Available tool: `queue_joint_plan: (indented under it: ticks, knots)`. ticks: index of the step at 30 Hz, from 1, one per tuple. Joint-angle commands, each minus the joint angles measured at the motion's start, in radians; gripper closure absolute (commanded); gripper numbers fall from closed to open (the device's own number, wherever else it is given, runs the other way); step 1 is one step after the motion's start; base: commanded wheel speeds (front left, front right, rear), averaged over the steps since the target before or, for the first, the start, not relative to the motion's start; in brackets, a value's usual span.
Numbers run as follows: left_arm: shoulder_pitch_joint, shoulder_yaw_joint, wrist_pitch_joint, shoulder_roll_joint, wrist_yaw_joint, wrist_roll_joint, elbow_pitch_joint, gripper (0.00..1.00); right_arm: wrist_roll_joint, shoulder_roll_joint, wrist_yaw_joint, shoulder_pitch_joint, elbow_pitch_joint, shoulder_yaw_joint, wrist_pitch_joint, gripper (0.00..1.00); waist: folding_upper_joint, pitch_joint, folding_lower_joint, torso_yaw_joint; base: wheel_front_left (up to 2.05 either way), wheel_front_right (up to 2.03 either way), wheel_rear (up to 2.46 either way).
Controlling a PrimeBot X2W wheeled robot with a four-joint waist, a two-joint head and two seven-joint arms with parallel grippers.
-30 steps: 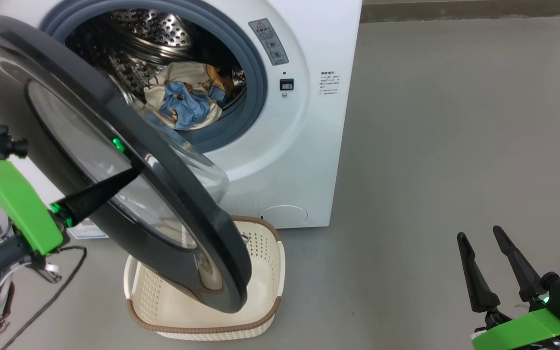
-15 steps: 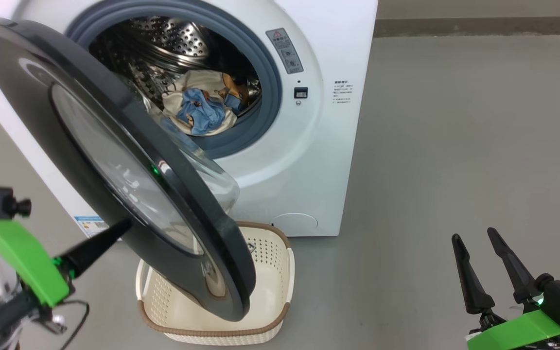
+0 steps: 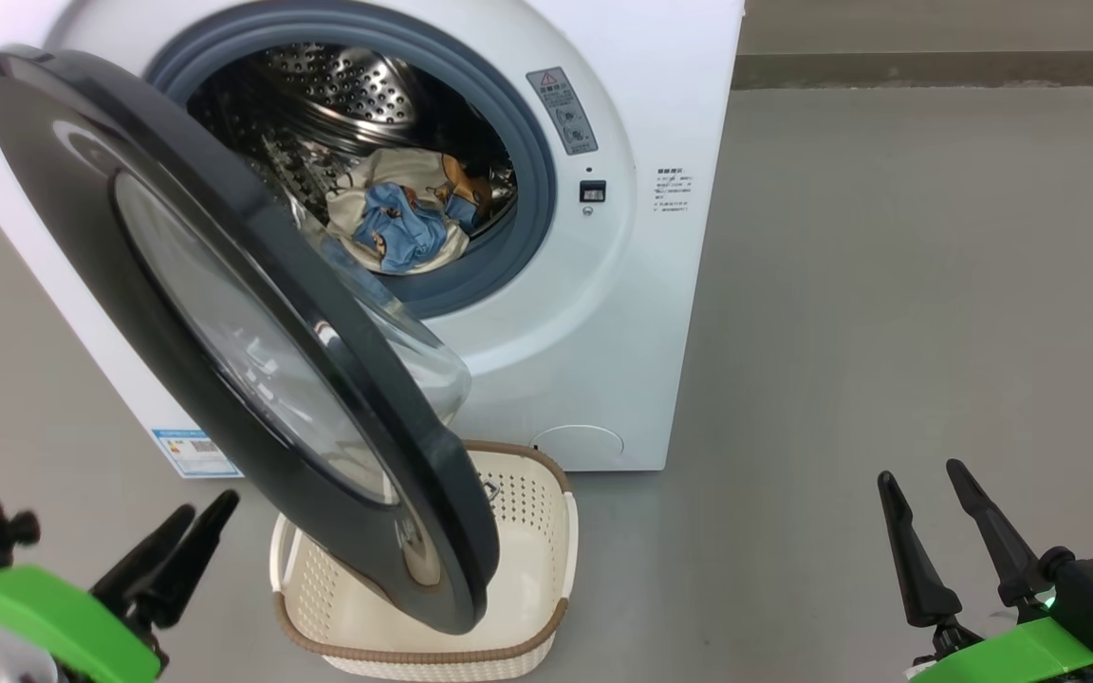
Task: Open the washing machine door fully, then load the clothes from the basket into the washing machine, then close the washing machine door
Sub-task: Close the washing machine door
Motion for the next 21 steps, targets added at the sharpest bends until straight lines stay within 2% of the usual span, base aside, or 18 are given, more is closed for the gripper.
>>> queue_joint_plan:
  ticks: [1, 13, 18, 21]
  knots:
    - [-0.023, 0.037, -0.047, 0.047, -0.007, 0.014, -0.003, 0.00, -0.005, -0.018, 0.004, -0.011, -0.022, 0.018, -0.008, 0.00, 0.0000, -0.002, 0.0000, -0.001, 0.00, 0.00, 0.00]
    - [0.015, -0.118, -0.399, 0.044, -0.007, 0.127, 0.143, 0.00, -0.006, -0.012, 0.004, 0.003, -0.023, 0.003, -0.008, 0.00, 0.0000, -0.013, 0.0000, 0.010, 0.00, 0.00, 0.00]
    - [0.002, -0.147, -0.457, 0.032, -0.007, 0.195, 0.199, 0.00, -0.006, -0.012, 0.004, 0.006, -0.025, -0.001, -0.008, 0.00, 0.0000, -0.013, 0.0000, 0.017, 0.00, 0.00, 0.00]
    - [-0.002, -0.094, -0.461, 0.010, -0.007, 0.270, 0.214, 0.00, -0.007, -0.009, 0.004, 0.009, -0.027, -0.006, -0.008, 0.00, 0.0000, -0.012, 0.0000, 0.022, 0.00, 0.00, 0.00]
